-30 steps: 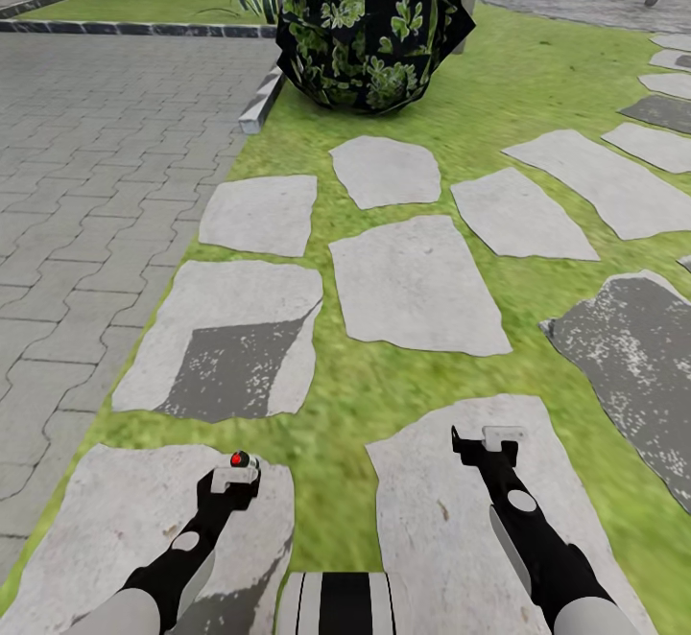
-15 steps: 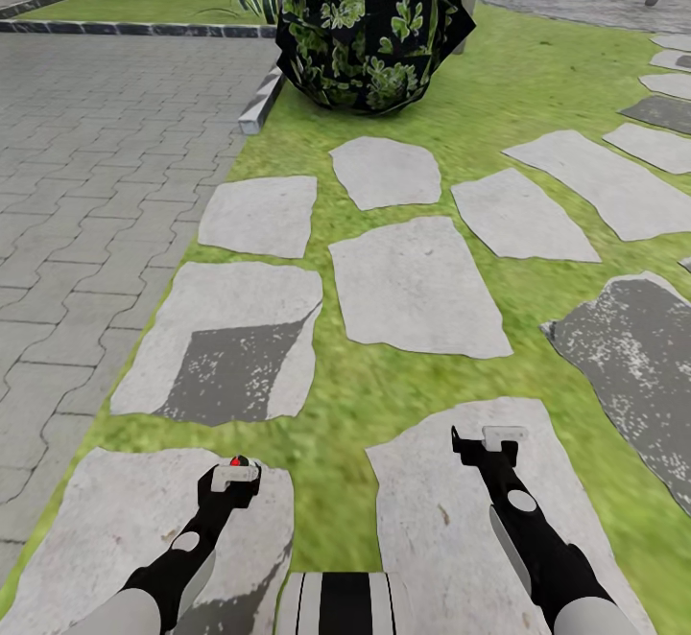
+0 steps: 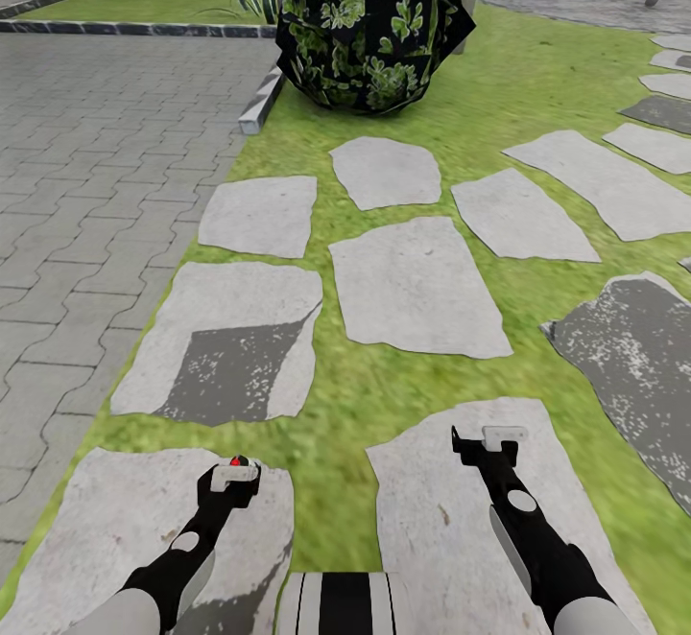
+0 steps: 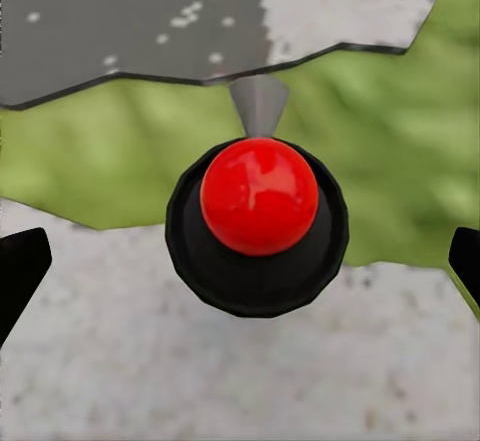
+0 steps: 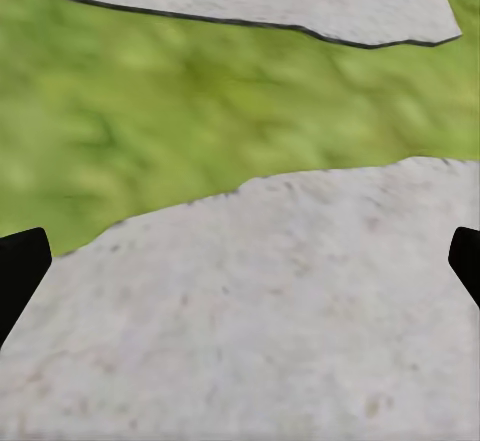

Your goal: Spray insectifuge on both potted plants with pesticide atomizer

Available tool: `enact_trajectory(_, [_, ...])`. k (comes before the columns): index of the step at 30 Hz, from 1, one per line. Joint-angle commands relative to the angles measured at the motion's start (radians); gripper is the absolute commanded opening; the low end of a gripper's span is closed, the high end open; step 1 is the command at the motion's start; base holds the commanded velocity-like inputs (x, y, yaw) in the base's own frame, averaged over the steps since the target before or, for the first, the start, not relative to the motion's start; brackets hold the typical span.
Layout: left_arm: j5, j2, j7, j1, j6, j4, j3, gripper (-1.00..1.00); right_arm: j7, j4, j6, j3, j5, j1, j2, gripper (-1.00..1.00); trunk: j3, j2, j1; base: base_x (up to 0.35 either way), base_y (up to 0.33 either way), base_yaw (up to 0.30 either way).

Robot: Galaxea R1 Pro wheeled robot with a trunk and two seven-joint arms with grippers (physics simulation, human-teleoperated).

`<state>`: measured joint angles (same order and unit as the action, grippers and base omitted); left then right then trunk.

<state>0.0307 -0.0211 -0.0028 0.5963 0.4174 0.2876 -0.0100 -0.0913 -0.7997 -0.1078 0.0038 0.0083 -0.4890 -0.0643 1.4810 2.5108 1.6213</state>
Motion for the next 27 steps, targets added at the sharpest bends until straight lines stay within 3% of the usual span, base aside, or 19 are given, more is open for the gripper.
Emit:
enact_trajectory(1, [0.003,0.000,0.000,0.000,0.003,-0.001,-0.001,1.00,-0.003,0.001,-0.003,0.001,0.001,0.000,0.000,1.00,0.001,0.000,0.000,0.000,0.000,0.000])
enact_trajectory(6, [0.003,0.001,0.000,0.000,0.003,-0.001,-0.001,1.00,-0.003,0.001,-0.003,0.001,0.001,0.000,0.000,1.00,0.001,0.000,0.000,0.000,0.000,0.000])
enact_trajectory(7, [0.003,0.001,0.000,0.000,0.003,-0.001,-0.001,-1.00,-0.003,0.001,-0.003,0.001,0.001,0.000,0.000,1.00,0.001,0.000,0.000,0.000,0.000,0.000])
enact_trajectory(27, [0.002,-0.002,0.000,0.000,0.004,-0.001,0.001,-1.00,-0.003,0.001,-0.003,0.001,0.001,0.000,0.000,1.00,0.001,0.000,0.000,0.000,0.000,0.000])
